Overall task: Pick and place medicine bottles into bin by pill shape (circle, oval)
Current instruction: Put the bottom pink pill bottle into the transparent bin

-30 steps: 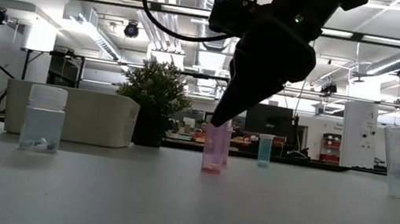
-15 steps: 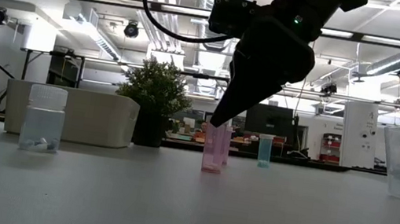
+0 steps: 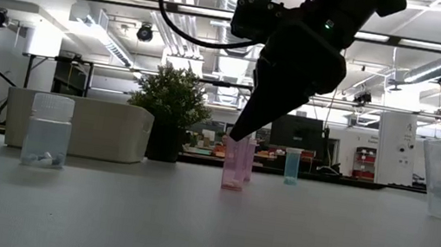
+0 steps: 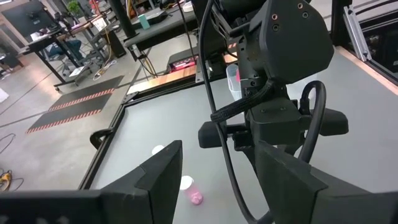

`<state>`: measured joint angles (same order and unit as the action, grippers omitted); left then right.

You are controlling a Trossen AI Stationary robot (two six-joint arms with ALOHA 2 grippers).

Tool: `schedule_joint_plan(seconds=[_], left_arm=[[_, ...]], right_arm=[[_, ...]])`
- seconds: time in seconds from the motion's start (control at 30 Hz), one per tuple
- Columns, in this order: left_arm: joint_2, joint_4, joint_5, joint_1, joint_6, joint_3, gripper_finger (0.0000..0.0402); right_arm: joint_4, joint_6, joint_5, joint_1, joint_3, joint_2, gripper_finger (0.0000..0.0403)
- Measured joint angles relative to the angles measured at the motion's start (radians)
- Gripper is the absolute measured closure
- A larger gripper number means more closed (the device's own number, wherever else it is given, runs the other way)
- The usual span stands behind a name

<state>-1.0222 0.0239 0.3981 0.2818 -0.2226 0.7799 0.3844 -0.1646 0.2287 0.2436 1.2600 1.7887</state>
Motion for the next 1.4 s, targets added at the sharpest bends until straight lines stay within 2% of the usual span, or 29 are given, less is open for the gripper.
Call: schedule_joint_plan(seconds=[0.37,0.53,0.83,1.07,1.4], left_arm=[[0.0,0.0,0.0,0.0,0.0,0.0,0.0219],[0.0,0.0,0.0,0.0,0.0,0.0,0.0219],[0.0,0.0,0.0,0.0,0.0,0.0,0.0219],[0.0,0.0,0.0,0.0,0.004,0.0,0.0219],[0.0,-0.003,0.0,0.0,0.007,0.0,0.0219]], right_arm=[[0.0,0.001,0.0,0.0,-0.004,-0.003,0.0293],[0.058,0.005,-0.002,0.0,0.017,-0.013,0.0293],[0.186,-0.012,-0.001,0.017,0.025,-0.118,0.0292],[0.397,-0.182,0.002,0.086,0.025,-0.266,0.0291],[0.556,-0.552,0.095,0.296,-0.048,-0.522,0.0291]])
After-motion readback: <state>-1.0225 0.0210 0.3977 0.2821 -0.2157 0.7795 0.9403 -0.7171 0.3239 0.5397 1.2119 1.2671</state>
